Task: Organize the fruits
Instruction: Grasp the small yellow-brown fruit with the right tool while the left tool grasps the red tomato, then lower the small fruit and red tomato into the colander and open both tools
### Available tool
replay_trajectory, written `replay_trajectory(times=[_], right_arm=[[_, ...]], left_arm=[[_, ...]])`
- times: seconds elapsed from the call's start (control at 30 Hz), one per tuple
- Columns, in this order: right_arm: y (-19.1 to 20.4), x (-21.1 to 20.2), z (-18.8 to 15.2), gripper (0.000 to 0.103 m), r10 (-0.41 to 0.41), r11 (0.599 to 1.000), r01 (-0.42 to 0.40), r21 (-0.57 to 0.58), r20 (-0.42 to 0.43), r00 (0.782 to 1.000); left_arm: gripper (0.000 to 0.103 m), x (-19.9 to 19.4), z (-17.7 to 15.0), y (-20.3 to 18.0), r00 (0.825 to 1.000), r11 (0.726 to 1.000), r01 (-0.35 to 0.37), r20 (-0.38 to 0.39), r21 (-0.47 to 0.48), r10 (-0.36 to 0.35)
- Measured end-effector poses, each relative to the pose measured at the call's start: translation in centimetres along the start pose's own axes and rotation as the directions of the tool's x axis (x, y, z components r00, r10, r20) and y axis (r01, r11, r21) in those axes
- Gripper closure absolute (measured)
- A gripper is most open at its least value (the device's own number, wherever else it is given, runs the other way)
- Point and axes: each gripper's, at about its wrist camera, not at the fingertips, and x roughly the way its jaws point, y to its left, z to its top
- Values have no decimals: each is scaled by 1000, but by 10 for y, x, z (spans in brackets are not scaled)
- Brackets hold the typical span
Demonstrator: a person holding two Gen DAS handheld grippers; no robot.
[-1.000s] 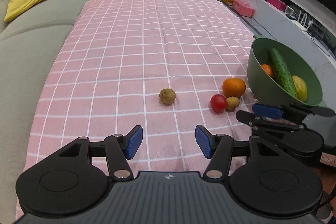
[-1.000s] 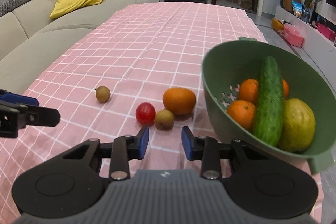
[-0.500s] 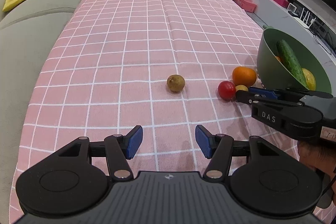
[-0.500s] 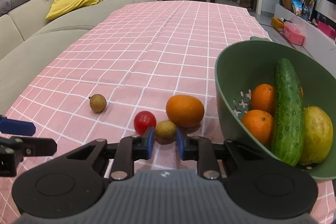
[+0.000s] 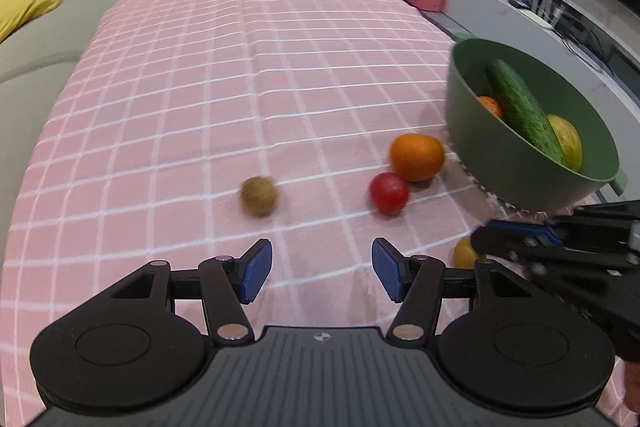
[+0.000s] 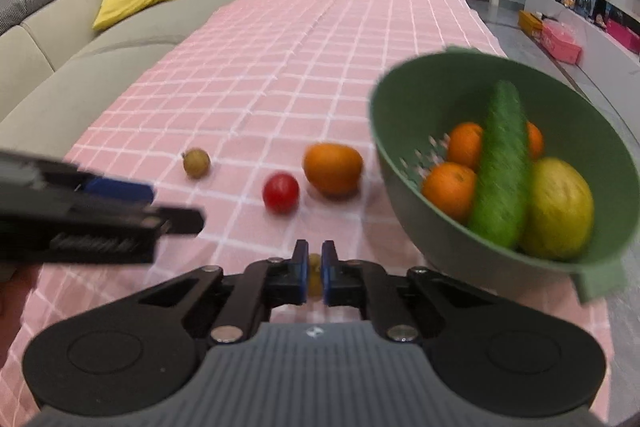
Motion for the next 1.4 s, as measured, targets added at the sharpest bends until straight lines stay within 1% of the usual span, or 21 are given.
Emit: replay_trajectory(times=[0.1, 0.17, 0.23, 0.37, 0.43, 0.5, 0.53, 0.57, 0.6, 0.67, 0.77, 0.83, 0.93, 0.97, 1.1, 1.13, 1.23, 1.4], right_arm=[[-8, -5, -6, 96, -2, 1000, 2, -11, 5, 1000], [-16, -3, -8, 96, 20, 999, -21, 25, 13, 1000], [-19, -2, -6, 95, 19, 999, -19, 28, 14, 1000], [-12, 0, -4, 94, 65, 998, -65, 14, 5, 998], [-4, 1, -6, 87, 84, 996, -84, -13, -6, 996], [1, 5, -9, 73, 87, 996, -88, -27, -26, 996], [1, 7, -10, 72, 87, 996, -88, -25, -33, 996], [2, 10, -12, 75, 80, 996, -81, -25, -44, 996], [1, 13, -13, 82, 74, 997, -76, -25, -56, 996], [-3, 13, -14, 82, 65, 998, -67, -21, -53, 996], [-11, 8, -13, 82, 53, 998, -52, 18, -50, 997], [-16, 6, -13, 82, 38, 999, -36, 25, -54, 998], [-25, 4, -15, 82, 36, 998, -32, 52, -66, 997], [-26, 4, -16, 82, 34, 998, -30, 57, -69, 997], [-32, 3, -16, 82, 35, 998, -30, 64, -73, 997], [-33, 3, -16, 82, 36, 997, -31, 66, -73, 997], [-33, 3, -15, 82, 39, 997, -34, 67, -73, 997], [-33, 1, -12, 82, 47, 997, -43, 64, -67, 997]], left_arm=[[35, 11, 5, -9, 1000, 999, 7, -6, 43, -6], [35, 14, 8, -14, 1000, 998, 9, -7, 63, -9], [35, 16, 11, -18, 1000, 997, 13, -4, 79, -13], [35, 19, 17, -20, 1000, 994, 16, -2, 105, -16], [35, 19, 17, -17, 1000, 995, 20, -5, 99, -19], [35, 19, 17, -14, 999, 995, 31, -12, 94, -30], [35, 19, 16, -14, 999, 995, 35, -16, 97, -34], [35, 20, 16, -14, 999, 994, 40, -18, 104, -38], [35, 21, 16, -16, 999, 993, 44, -19, 112, -42], [35, 23, 17, -20, 999, 991, 50, -19, 126, -48], [35, 29, 21, -28, 998, 988, 61, -14, 141, -60], [35, 34, 23, -32, 997, 986, 76, -13, 149, -75], [35, 44, 25, -37, 994, 980, 113, -15, 164, -112], [36, 47, 26, -38, 993, 979, 114, -18, 169, -112], [54, 51, 29, -37, 995, 980, 100, -6, 170, -101], [62, 51, 30, -35, 994, 982, 104, -4, 161, -105], [67, 50, 30, -33, 994, 983, 107, -5, 152, -108], [68, 42, 28, -32, 994, 982, 108, -7, 154, -108]])
